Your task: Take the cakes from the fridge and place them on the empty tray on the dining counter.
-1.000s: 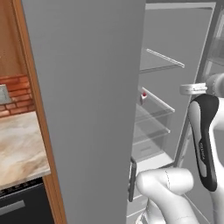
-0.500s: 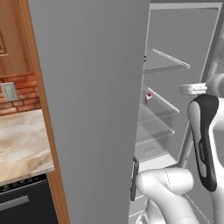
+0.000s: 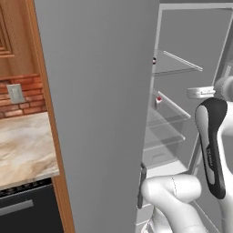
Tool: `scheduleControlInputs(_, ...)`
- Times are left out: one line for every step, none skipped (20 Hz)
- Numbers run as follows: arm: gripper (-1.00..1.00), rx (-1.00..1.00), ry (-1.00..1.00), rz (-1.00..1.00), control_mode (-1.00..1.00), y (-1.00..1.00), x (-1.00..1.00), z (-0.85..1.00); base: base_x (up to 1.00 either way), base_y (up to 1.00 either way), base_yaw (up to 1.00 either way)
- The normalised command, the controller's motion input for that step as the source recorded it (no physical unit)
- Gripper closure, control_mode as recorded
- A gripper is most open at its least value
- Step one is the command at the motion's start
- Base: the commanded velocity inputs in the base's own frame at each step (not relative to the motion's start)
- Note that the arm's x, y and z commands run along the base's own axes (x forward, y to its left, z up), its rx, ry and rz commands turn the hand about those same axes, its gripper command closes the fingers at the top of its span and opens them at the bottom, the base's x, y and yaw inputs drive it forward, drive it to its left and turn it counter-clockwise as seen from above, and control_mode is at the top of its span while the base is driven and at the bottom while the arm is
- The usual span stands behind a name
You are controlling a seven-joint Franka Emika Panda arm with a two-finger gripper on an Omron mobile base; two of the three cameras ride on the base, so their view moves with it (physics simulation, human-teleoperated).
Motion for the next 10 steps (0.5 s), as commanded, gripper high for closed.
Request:
scheduleControlInputs(-1.00, 0.00, 0.00, 0.00, 1.00, 0.00, 0.00, 0.00, 0.19, -0.08, 0.08)
scheduleControlInputs(-1.00, 0.00, 0.00, 0.00, 1.00, 0.00, 0.00, 0.00, 0.16, -0.06, 0.08)
scheduleControlInputs(-1.00, 0.00, 0.00, 0.00, 1.00, 0.00, 0.00, 0.00, 0.17, -0.01, 0.08)
scheduleControlInputs(-1.00, 0.00, 0.00, 0.00, 1.00, 0.00, 0.00, 0.00, 0.13, 0.00, 0.07)
scheduleControlInputs(-1.00, 0.00, 0.00, 0.00, 1.00, 0.00, 0.00, 0.00, 0.14, 0.00, 0.05)
scheduleControlInputs(-1.00, 0.00, 0.00, 0.00, 1.00, 0.00, 0.00, 0.00, 0.11, 0.00, 0.00)
scheduleControlInputs(-1.00, 0.00, 0.00, 0.00, -1.00, 0.01, 0.00, 0.00, 0.00, 0.00, 0.00)
scheduleControlInputs(-1.00, 0.00, 0.00, 0.00, -1.00, 0.00, 0.03, 0.00, 0.00, 0.00, 0.00)
scheduleControlInputs(-1.00, 0.00, 0.00, 0.00, -1.00, 0.00, 0.16, 0.00, 0.00, 0.00, 0.00)
scheduleControlInputs(-1.00, 0.00, 0.00, 0.00, -1.00, 0.00, 0.13, 0.00, 0.00, 0.00, 0.00)
